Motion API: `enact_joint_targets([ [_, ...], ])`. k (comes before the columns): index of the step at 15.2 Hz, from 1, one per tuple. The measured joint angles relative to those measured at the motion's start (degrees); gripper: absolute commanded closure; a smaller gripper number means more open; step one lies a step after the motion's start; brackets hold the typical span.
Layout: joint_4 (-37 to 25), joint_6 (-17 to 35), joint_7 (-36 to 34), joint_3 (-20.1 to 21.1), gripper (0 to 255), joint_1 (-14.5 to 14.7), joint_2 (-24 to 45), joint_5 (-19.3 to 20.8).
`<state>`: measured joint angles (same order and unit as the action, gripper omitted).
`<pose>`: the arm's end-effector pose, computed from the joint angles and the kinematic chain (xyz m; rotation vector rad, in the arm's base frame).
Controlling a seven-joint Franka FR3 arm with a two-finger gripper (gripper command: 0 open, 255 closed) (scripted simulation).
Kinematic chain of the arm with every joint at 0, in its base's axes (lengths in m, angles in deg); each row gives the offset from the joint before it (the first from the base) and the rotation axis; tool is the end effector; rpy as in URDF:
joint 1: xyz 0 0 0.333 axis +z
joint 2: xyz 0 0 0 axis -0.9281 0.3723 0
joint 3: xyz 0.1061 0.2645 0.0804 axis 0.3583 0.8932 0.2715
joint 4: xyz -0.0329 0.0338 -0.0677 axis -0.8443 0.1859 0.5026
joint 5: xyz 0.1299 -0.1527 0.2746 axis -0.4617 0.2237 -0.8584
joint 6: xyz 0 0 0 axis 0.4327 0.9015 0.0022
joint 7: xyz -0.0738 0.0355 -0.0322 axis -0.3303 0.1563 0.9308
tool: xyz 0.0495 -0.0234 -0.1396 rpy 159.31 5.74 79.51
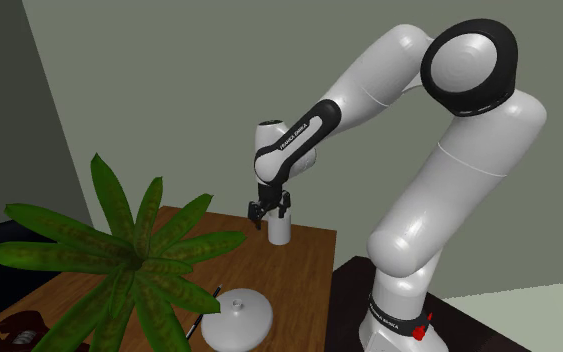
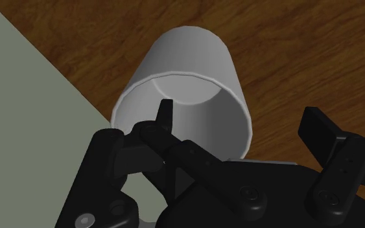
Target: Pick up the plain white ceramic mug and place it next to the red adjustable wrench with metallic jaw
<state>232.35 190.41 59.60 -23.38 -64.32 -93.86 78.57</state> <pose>0.3630 0.0732 0.3240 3.1080 -0.0731 0.1148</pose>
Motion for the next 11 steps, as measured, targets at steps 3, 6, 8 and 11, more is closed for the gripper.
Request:
enact_joint_targets([
  [3, 0.0, 0.0, 0.0, 0.0, 255, 0.0, 0.0, 0.0],
  [6, 0.0, 0.0, 0.0, 0.0, 255, 0.0, 0.0, 0.0],
  [8, 0.0, 0.0, 0.0, 0.0, 255, 0.0, 0.0, 0.0],
  [11, 0.0, 0.0, 0.0, 0.0, 255, 0.0, 0.0, 0.0],
])
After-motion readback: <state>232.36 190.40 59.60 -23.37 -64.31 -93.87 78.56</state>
